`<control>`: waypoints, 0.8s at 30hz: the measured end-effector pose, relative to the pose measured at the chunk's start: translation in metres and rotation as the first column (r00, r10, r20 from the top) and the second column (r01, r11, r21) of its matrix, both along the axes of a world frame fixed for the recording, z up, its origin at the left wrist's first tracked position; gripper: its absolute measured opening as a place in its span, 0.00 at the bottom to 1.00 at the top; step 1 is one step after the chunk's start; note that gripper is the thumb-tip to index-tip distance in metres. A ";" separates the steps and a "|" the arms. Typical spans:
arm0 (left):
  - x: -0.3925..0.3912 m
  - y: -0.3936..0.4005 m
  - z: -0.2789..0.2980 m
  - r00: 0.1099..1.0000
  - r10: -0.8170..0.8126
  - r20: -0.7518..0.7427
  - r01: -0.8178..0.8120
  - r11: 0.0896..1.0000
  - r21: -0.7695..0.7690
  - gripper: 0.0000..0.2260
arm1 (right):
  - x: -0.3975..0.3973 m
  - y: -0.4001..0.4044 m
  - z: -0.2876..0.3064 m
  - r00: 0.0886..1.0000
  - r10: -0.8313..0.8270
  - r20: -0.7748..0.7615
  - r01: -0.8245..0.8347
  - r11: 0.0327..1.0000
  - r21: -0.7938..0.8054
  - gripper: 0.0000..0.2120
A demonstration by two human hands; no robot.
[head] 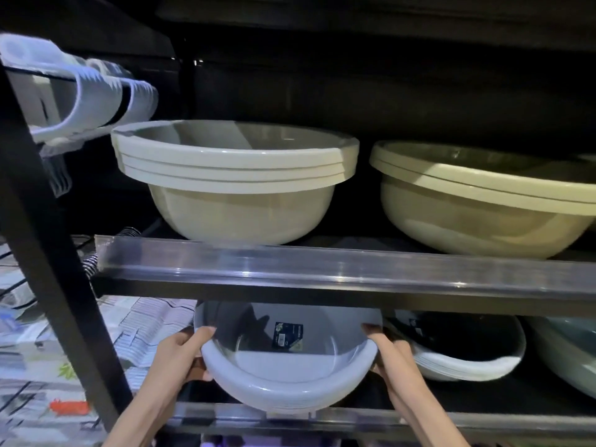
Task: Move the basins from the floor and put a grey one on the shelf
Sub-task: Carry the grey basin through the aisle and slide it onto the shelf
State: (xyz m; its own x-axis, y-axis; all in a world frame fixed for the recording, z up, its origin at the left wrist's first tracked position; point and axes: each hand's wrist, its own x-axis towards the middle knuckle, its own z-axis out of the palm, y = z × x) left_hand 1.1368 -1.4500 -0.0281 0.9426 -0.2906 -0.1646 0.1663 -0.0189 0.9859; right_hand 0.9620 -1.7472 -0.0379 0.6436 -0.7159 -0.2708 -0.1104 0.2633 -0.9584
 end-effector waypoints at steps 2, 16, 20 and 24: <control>0.004 0.000 -0.002 1.000 0.012 -0.006 -0.012 1.000 0.021 0.14 | 0.005 -0.003 -0.002 1.000 0.003 -0.011 -0.003 1.000 0.005 0.17; 0.025 -0.002 -0.048 0.992 0.091 -0.086 -0.091 0.996 -0.005 0.14 | 0.014 0.004 -0.026 0.999 -0.040 -0.027 0.041 0.998 0.054 0.19; 0.012 0.003 -0.045 0.997 -0.002 -0.080 -0.002 0.999 -0.049 0.17 | 0.010 0.010 -0.022 0.999 0.036 -0.029 -0.035 0.999 0.022 0.19; -0.008 0.013 -0.043 0.992 -0.119 -0.030 0.116 0.991 -0.069 0.22 | -0.001 0.027 -0.023 0.993 0.064 -0.104 -0.066 0.998 -0.016 0.21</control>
State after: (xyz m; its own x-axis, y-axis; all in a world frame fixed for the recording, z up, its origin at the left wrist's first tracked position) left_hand 1.1293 -1.4375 -0.0715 0.8954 -0.4105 -0.1724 0.2005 0.0260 0.9793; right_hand 0.9605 -1.7202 -0.0612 0.6580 -0.6794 -0.3247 -0.2249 0.2342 -0.9458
